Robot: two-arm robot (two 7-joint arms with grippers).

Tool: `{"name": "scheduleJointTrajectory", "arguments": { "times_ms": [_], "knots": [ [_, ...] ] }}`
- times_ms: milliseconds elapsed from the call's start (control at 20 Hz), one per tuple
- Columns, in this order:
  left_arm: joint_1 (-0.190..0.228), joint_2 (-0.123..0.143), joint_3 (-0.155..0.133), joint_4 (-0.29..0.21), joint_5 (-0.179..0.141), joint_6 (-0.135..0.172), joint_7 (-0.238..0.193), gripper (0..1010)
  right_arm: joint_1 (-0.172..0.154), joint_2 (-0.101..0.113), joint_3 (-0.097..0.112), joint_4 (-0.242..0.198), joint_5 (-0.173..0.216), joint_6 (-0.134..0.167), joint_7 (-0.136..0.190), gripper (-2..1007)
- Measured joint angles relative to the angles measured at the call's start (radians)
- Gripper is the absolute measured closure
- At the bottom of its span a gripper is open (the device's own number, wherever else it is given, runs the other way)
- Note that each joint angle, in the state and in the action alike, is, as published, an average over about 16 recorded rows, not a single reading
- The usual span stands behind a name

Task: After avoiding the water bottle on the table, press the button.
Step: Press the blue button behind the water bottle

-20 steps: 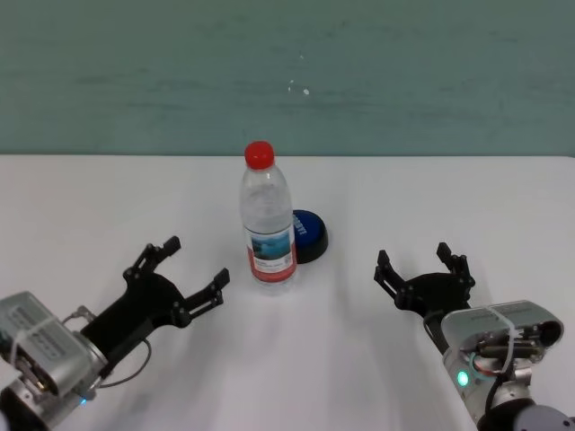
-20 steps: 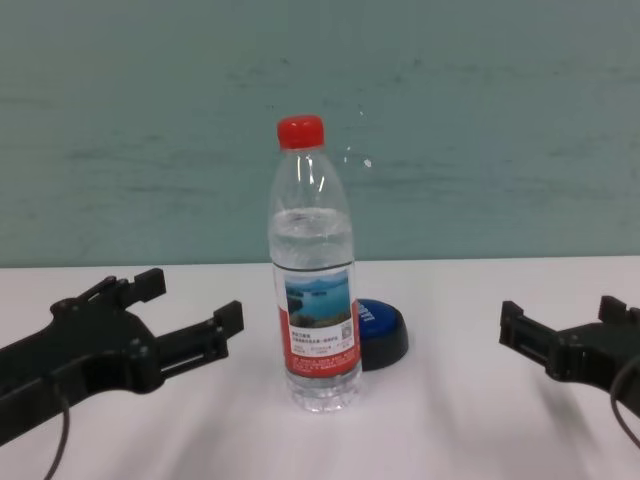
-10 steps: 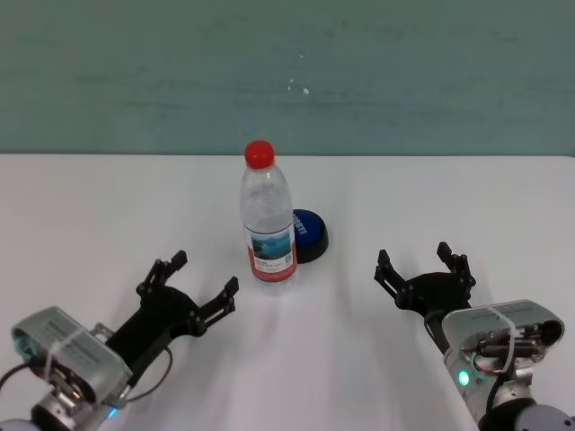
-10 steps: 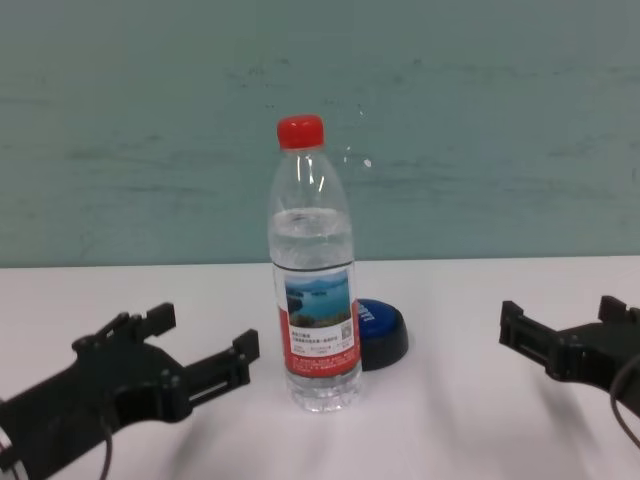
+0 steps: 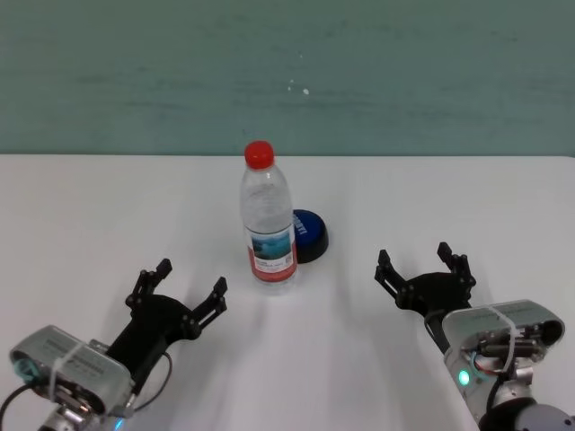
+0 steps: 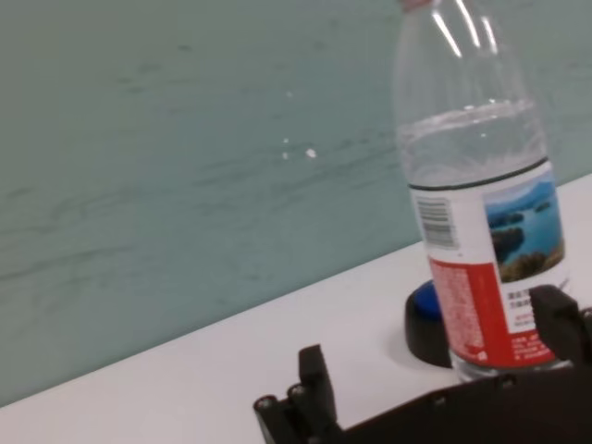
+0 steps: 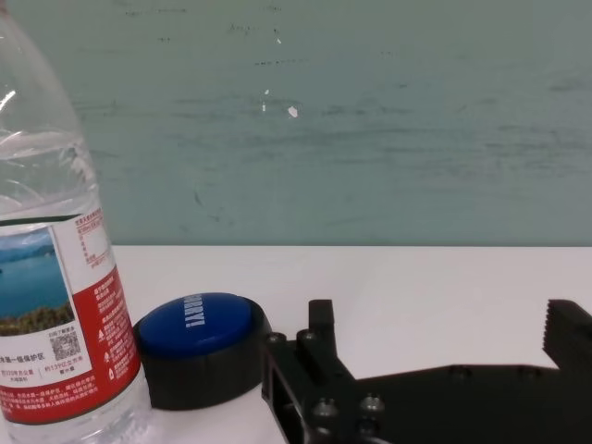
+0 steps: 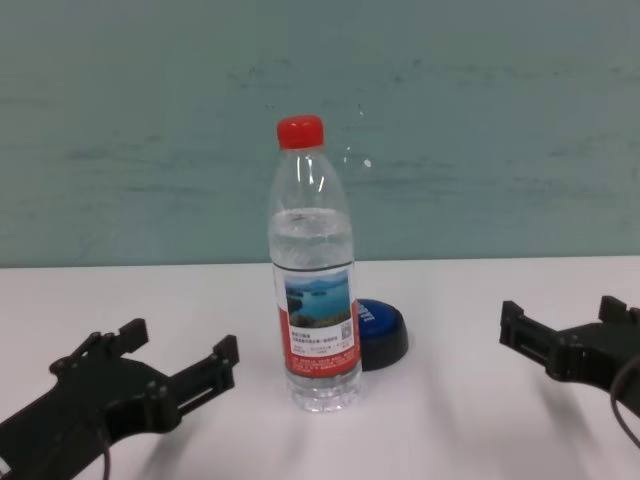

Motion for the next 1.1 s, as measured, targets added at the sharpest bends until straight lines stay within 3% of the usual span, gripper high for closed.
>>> {"name": "scheduleJointTrajectory", "arguments": {
  "times_ms": [550, 850, 1100],
  "knots": [
    [0.041, -0.058, -0.036, -0.040, 0.080, 0.066, 0.078, 10, 0.000, 0.000, 0.000, 0.000, 0.000, 0.000, 0.000, 1],
    [0.056, -0.066, -0.038, -0.058, 0.118, 0.092, 0.086, 10, 0.000, 0.000, 0.000, 0.000, 0.000, 0.000, 0.000, 1],
    [0.065, -0.062, -0.035, -0.065, 0.133, 0.085, 0.077, 10, 0.000, 0.000, 0.000, 0.000, 0.000, 0.000, 0.000, 1]
  ]
}}
